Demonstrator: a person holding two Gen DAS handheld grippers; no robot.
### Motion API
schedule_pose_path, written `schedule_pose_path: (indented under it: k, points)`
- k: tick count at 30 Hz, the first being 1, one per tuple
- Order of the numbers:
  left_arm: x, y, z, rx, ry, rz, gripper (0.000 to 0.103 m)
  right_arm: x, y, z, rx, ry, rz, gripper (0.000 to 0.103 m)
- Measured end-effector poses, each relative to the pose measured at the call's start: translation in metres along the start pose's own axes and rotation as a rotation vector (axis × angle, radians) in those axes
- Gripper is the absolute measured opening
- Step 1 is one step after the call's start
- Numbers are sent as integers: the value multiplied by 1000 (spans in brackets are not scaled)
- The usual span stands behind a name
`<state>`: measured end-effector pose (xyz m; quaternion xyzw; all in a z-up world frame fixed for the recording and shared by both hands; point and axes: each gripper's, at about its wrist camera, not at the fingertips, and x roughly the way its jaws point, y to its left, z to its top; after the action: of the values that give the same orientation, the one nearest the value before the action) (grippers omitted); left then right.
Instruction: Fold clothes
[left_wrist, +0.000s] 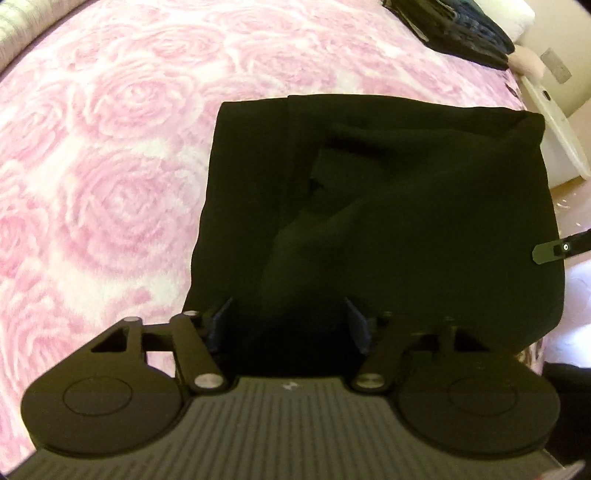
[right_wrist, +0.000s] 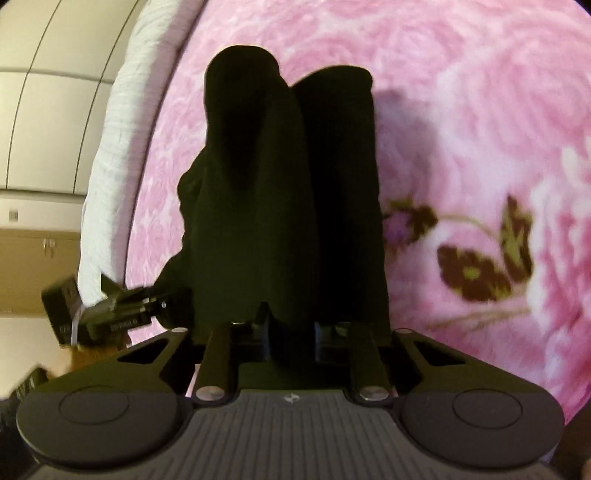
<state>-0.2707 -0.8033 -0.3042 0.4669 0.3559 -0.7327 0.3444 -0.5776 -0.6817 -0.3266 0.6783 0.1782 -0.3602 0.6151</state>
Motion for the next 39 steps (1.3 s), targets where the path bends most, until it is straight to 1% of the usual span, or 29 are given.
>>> schedule_pose_path:
  k: [2,4,8,9,10,12,14,15,16,17,18,19,20,21,23,25,26,27,28,29,31,32,33,35,36,37,39]
  points:
    - [-2,-5,-11,-13,-2,13,51,2,3,0,-40,29,-10,18]
    - [-4,-7,-16,-23,-3,11,51,1,1,4,-36,51,-6,18]
    - [-15,-3,-6,-23,13,-26,50,-8,9,7,-65,45,-26,20]
    - [-20,-5,-1,-11,6,-27,47,-11,10,8,-62,39,-31,25]
    - [-26,-6,3,2,-11,-26,45,-17,12,9,-72,17,-32,32]
    - [-38,-10,13,23,-48,-26,46,-33,21,15,-122,-63,-35,38]
    - [-40,-15,25,41,-82,-27,46,-47,28,25,-169,-167,-38,54]
    - [-39,-19,33,55,-94,-26,46,-51,31,32,-191,-218,-42,67]
    - [-34,-22,42,71,-102,-26,47,-53,32,40,-208,-255,-43,67]
    - [-28,-26,51,85,-107,-26,47,-55,29,51,-215,-276,-46,67]
    - [-20,-31,58,97,-112,-24,47,-51,23,59,-202,-282,-64,59]
    - [-11,-36,65,108,-111,-20,47,-47,16,67,-184,-284,-87,37]
    - [-1,-39,74,117,-105,-16,47,-42,9,74,-166,-286,-110,27]
    - [11,-40,80,129,-91,-4,47,-35,1,79,-129,-281,-143,21]
    - [38,-38,91,155,-46,34,46,-26,-24,86,-26,-278,-149,19]
    - [63,-39,94,174,-19,63,55,-19,-40,90,32,-264,-143,23]
    - [68,-35,95,169,-27,64,56,-15,-45,91,50,-254,-136,26]
    - [69,-31,96,152,-29,55,56,-16,-47,94,64,-247,-132,36]
    - [67,-28,96,135,-24,45,55,-17,-48,96,78,-240,-131,40]
    - [63,-26,95,125,-20,40,54,-22,-45,98,64,-233,-127,40]
    - [52,-23,95,112,-22,50,49,-33,-31,98,0,-254,-139,40]
    - [45,-21,95,104,-29,61,49,-39,-24,97,-34,-267,-146,40]
    - [37,-20,96,92,-46,65,47,-45,-16,97,-67,-280,-153,40]
    - [22,-20,100,62,-96,60,47,-55,2,94,-141,-347,-191,41]
    - [18,-20,103,46,-119,52,47,-58,10,93,-177,-381,-211,36]
    - [18,-21,107,31,-139,38,47,-55,15,95,-207,-385,-218,31]
    - [33,-24,116,23,-146,19,47,-41,19,101,-258,-358,-231,27]
